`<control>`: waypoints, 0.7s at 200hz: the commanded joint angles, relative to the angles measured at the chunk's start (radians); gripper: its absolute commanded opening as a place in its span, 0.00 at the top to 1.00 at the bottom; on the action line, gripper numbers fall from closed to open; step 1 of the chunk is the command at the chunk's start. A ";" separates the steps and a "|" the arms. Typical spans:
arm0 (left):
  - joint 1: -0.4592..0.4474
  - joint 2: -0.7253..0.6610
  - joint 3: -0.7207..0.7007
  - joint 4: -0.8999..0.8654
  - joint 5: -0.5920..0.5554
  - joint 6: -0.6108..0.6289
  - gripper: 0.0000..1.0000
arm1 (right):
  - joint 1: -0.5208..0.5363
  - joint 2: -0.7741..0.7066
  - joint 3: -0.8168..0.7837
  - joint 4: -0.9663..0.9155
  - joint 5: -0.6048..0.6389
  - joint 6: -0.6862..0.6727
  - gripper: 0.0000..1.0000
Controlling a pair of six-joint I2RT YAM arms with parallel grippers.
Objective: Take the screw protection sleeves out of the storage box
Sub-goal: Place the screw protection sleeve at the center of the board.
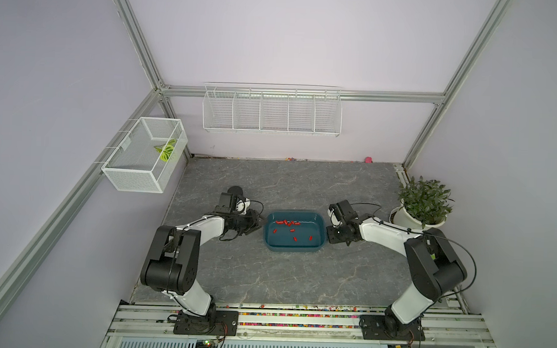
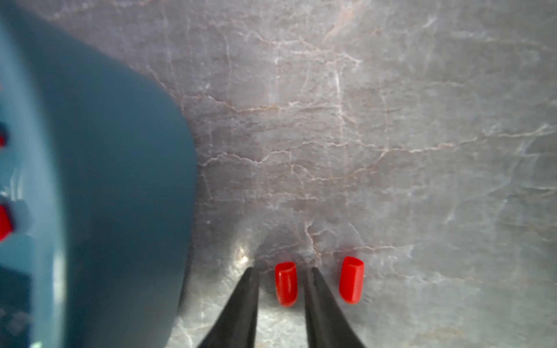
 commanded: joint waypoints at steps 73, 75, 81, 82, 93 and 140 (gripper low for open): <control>-0.004 -0.090 0.019 -0.067 -0.051 0.026 0.54 | 0.008 -0.264 0.141 -0.233 -0.024 -0.099 0.59; -0.004 -0.094 0.019 -0.069 -0.054 0.026 0.54 | 0.011 -0.268 0.150 -0.241 -0.027 -0.103 0.60; -0.008 -0.104 0.015 -0.073 -0.060 0.026 0.54 | 0.020 -0.276 0.178 -0.265 -0.038 -0.114 0.60; -0.008 -0.106 0.014 -0.074 -0.060 0.025 0.54 | 0.021 -0.275 0.182 -0.269 -0.039 -0.116 0.60; -0.012 -0.129 0.002 -0.078 -0.066 0.022 0.54 | 0.034 -0.280 0.230 -0.299 -0.070 -0.131 0.60; -0.013 -0.190 -0.047 -0.058 -0.082 -0.003 0.56 | 0.123 -0.163 0.380 -0.284 -0.239 -0.133 0.61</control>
